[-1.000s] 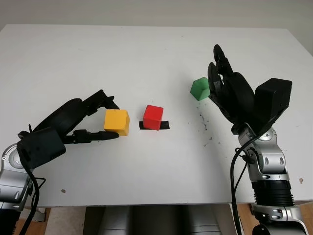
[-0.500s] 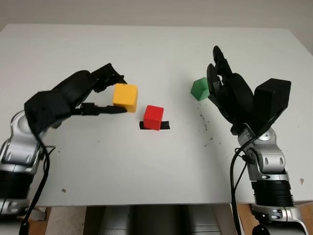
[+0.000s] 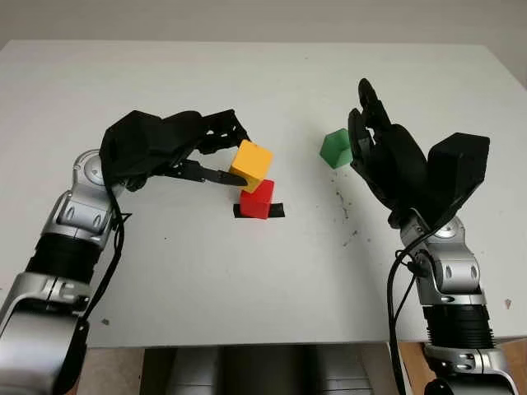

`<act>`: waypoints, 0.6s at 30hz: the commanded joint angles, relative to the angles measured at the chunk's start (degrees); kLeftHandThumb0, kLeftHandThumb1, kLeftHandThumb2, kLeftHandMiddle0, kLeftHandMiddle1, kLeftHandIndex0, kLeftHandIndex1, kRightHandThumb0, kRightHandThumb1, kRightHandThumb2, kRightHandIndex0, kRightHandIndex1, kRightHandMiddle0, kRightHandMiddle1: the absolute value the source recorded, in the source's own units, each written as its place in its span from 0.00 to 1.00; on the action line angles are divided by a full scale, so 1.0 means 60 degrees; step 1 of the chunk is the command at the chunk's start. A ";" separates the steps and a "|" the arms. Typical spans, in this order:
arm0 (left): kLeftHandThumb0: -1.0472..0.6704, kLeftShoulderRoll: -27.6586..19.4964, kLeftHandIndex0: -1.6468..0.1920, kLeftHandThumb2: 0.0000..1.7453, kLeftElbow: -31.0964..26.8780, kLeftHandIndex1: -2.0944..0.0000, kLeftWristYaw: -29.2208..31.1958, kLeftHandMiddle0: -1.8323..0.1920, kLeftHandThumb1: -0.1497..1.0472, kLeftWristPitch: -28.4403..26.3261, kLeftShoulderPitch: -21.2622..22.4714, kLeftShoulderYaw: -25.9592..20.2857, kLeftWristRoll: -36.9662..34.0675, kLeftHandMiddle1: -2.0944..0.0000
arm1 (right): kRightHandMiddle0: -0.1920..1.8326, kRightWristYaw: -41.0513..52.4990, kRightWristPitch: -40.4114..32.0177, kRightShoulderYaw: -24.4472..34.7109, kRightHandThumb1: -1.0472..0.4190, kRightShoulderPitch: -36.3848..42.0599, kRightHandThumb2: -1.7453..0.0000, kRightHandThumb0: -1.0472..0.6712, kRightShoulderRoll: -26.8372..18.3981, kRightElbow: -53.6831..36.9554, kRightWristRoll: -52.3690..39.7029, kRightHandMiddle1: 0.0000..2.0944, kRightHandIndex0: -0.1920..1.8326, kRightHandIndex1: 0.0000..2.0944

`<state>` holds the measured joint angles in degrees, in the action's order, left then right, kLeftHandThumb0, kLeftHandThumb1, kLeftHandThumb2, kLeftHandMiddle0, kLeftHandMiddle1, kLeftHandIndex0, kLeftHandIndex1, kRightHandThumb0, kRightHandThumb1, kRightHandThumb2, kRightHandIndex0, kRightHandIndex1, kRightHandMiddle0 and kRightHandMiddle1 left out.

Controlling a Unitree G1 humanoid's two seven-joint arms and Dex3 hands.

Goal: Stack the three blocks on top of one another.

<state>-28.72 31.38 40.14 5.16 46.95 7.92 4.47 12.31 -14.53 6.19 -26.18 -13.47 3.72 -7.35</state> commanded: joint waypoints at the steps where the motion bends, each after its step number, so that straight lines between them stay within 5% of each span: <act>1: 0.32 0.0143 0.69 0.03 0.0216 0.19 0.0051 0.82 0.94 0.0181 0.0289 0.0080 0.0067 0.98 | 0.00 -0.0008 -0.0039 0.0039 0.00 0.0077 0.63 0.17 -0.0085 -0.0248 -0.0008 0.00 0.00 0.00; 18: 0.32 0.0444 0.73 0.03 0.1458 0.18 -0.0136 0.83 0.95 0.0890 0.0337 0.0015 0.0181 0.98 | 0.00 0.0028 0.0024 0.0056 0.00 0.0025 0.62 0.17 -0.0153 -0.0199 0.0062 0.00 0.00 0.00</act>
<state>-26.00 39.30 39.44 10.18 48.61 8.11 5.22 12.52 -14.77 6.25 -26.17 -13.80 3.33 -7.07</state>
